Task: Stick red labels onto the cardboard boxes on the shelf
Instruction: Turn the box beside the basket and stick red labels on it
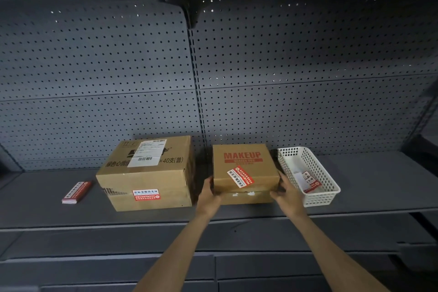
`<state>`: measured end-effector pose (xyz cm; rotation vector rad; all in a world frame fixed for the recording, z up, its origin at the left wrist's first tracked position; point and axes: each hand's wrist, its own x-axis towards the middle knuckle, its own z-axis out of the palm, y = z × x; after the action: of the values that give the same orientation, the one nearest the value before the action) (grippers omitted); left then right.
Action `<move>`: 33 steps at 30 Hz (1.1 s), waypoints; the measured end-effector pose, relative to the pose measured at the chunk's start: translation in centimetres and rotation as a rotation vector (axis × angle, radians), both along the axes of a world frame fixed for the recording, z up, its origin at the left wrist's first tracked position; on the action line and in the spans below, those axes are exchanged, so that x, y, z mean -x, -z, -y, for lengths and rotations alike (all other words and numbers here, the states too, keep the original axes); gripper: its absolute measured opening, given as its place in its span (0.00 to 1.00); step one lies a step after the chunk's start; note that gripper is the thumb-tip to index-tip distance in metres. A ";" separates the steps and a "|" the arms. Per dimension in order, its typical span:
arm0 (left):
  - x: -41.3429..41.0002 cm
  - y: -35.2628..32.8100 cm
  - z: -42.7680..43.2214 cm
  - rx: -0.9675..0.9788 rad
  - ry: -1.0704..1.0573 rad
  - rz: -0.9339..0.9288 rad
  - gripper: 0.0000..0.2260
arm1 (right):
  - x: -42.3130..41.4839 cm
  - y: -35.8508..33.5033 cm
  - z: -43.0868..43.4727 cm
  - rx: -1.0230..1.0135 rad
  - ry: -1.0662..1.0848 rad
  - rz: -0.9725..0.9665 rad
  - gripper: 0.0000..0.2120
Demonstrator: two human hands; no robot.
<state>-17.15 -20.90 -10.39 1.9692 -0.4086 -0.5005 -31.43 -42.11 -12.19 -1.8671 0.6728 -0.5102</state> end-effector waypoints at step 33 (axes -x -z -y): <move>-3.2 -1.8 2.2 -0.392 0.405 0.578 0.37 | -8.1 -4.8 -1.8 0.496 -0.234 -0.282 0.13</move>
<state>-13.97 -23.07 -8.59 2.4125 -1.1612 -0.2593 -23.37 -40.33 -7.39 -2.4821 0.5279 -0.2758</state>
